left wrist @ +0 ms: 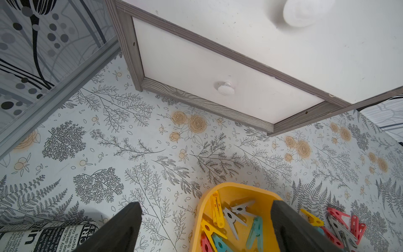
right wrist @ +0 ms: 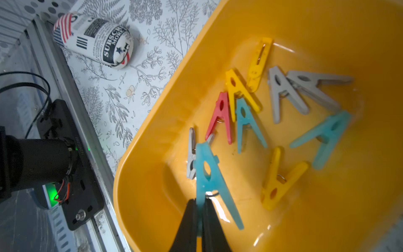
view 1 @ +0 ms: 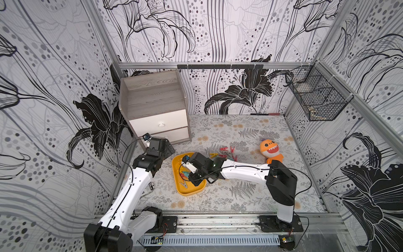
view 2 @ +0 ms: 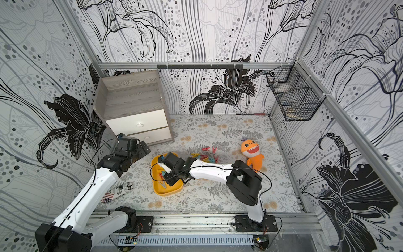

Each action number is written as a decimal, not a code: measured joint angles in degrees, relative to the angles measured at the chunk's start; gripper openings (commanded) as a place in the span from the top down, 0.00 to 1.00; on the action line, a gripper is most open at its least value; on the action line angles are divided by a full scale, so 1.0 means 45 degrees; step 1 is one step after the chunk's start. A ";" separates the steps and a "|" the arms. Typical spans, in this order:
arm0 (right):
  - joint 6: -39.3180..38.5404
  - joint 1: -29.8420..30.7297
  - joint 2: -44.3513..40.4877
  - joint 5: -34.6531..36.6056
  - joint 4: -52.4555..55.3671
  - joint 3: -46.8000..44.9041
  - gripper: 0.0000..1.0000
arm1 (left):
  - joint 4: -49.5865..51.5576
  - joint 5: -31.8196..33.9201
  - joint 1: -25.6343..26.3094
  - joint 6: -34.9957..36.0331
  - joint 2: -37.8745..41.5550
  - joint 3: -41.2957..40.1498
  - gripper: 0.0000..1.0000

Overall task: Put the clothespins into the storage box
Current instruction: Place the clothespin in the storage box.

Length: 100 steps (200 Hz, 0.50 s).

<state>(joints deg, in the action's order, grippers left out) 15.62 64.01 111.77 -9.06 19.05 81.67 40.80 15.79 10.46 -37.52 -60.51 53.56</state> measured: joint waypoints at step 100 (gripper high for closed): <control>0.0928 0.0010 0.1258 0.1326 0.0481 0.0355 0.90 | 0.0000 -0.0034 -0.0078 0.0005 -0.0005 0.0000 0.03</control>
<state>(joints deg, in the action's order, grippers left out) 19.79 64.05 117.43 -3.09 21.21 83.26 40.80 15.64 10.11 -37.50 -60.53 53.56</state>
